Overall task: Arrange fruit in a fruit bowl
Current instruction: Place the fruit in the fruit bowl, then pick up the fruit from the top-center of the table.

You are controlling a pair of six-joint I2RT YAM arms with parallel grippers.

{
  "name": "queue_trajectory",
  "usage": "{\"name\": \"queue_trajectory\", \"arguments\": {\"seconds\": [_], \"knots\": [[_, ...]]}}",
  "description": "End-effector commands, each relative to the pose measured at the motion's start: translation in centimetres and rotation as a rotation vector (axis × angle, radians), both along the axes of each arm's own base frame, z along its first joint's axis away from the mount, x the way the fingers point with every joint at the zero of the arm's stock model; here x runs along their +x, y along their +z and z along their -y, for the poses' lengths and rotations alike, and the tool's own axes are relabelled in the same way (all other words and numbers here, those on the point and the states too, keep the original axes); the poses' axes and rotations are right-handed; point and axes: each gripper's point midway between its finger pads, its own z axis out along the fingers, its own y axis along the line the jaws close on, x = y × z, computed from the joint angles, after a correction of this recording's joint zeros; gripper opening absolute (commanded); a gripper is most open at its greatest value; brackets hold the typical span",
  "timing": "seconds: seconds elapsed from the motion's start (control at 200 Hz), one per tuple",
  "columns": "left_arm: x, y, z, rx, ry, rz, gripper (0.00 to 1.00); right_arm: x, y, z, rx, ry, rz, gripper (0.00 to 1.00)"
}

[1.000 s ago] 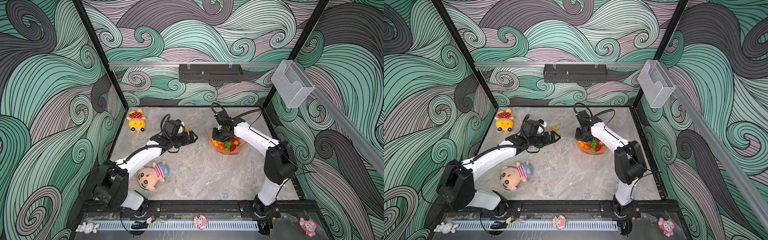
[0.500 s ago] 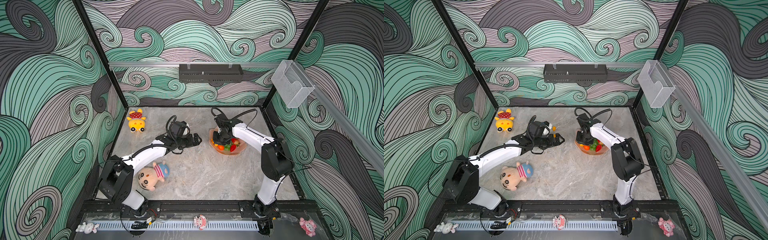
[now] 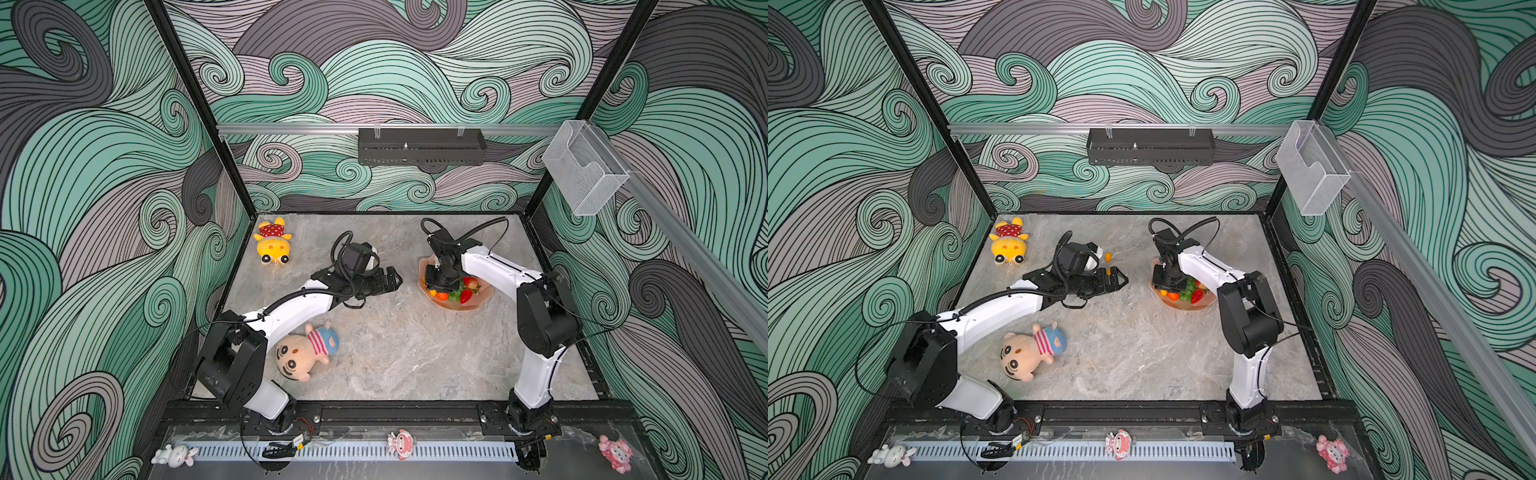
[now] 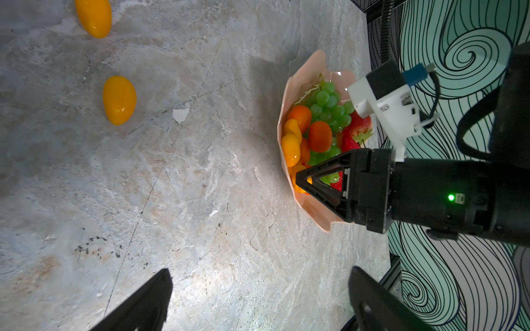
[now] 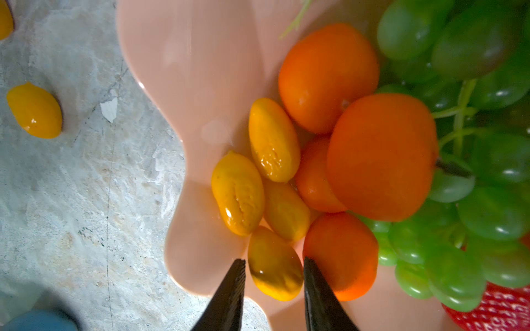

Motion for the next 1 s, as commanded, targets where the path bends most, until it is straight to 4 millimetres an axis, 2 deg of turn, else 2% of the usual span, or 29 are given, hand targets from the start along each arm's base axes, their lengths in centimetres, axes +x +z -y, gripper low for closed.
{"name": "queue_trajectory", "arguments": {"seconds": [0.0,0.12,0.13,0.16,0.3,0.415,0.735,0.996], "knots": [[0.0,1.9,-0.8,0.024,0.013,0.049,0.99,0.5,3.0,0.3,0.01,-0.004,0.07,0.35],[0.1,2.3,-2.4,0.079,0.052,0.061,0.99,0.8,5.2,-0.2,0.025,0.023,0.141,0.35],[0.0,3.2,-2.7,0.072,0.059,0.08,0.99,0.9,5.3,-0.3,0.026,0.026,0.148,0.35],[0.0,3.7,-3.2,0.077,0.073,0.095,0.99,0.9,5.8,-0.7,0.027,0.043,0.166,0.35],[0.2,4.5,-5.5,0.074,0.13,0.134,0.99,1.2,7.4,-3.1,0.025,0.126,0.238,0.35],[0.3,4.8,-7.5,0.057,0.182,0.156,0.99,1.5,7.5,-5.8,0.025,0.189,0.243,0.36],[0.8,4.4,-13.3,-0.004,0.311,0.112,0.99,3.7,5.0,-12.8,0.023,0.258,0.192,0.36],[1.0,4.7,-17.1,-0.041,0.391,0.098,0.99,5.9,2.3,-16.0,0.006,0.264,0.143,0.35]]}}
